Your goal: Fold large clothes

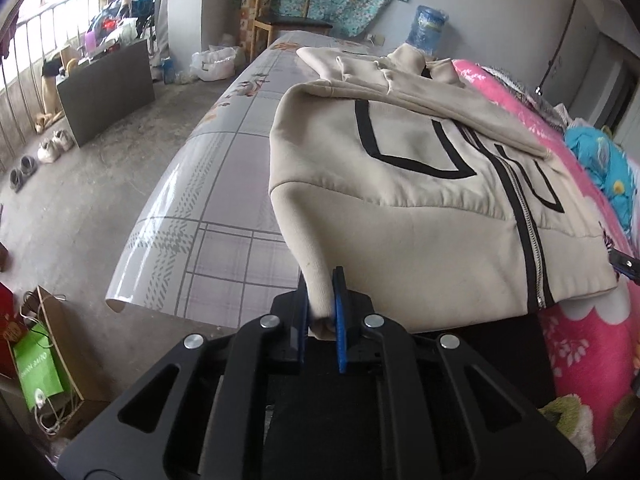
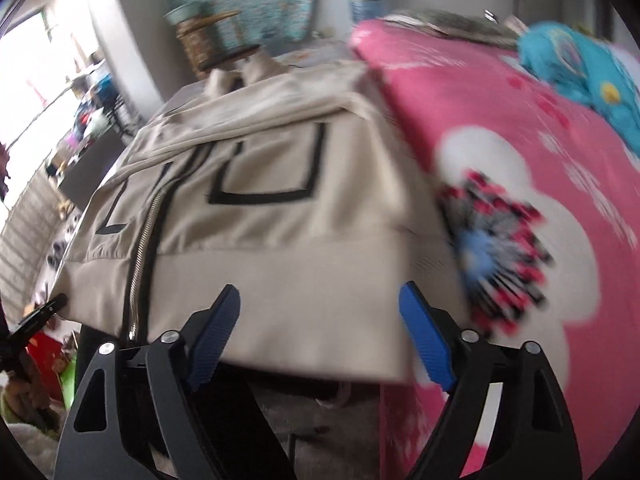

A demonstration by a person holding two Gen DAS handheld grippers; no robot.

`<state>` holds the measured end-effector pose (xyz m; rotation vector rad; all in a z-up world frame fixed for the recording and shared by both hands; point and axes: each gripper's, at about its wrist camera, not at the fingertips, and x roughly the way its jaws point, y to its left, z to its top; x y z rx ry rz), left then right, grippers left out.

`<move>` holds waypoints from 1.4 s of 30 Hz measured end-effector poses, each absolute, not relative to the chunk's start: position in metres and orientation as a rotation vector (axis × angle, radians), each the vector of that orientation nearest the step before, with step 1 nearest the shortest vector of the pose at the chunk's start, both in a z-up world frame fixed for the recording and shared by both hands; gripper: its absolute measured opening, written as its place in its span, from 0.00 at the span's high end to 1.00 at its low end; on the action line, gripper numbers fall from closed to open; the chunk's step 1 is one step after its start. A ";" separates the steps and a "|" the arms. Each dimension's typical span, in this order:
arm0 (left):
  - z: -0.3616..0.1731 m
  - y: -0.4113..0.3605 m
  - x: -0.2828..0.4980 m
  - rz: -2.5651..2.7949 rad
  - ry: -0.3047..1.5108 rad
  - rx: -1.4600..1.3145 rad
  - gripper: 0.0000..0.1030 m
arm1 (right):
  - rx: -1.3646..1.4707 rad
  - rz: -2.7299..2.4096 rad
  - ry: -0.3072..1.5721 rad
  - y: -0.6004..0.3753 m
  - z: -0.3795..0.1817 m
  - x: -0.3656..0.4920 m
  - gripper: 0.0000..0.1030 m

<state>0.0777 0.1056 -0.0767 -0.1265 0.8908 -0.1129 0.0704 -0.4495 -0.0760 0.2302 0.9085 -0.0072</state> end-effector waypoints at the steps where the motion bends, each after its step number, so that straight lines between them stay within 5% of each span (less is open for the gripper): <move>1: -0.077 0.105 0.077 -0.112 0.892 -0.124 0.90 | 0.241 -0.021 0.915 -0.455 -0.079 0.065 0.28; 10: -0.076 0.103 0.077 -0.103 0.899 -0.102 0.90 | 0.258 -0.070 0.957 -0.469 -0.099 0.061 0.49; 17: -0.074 0.099 0.073 -0.099 0.877 -0.071 0.90 | 0.234 -0.067 0.967 -0.460 -0.098 0.053 0.92; 27: -0.026 0.101 0.080 -0.231 0.742 -0.121 0.95 | 0.169 -0.007 0.801 -0.444 -0.037 0.065 0.95; 42: -0.003 0.124 0.212 -0.270 0.753 -0.352 0.95 | 0.235 0.022 0.680 -0.461 -0.004 0.222 0.95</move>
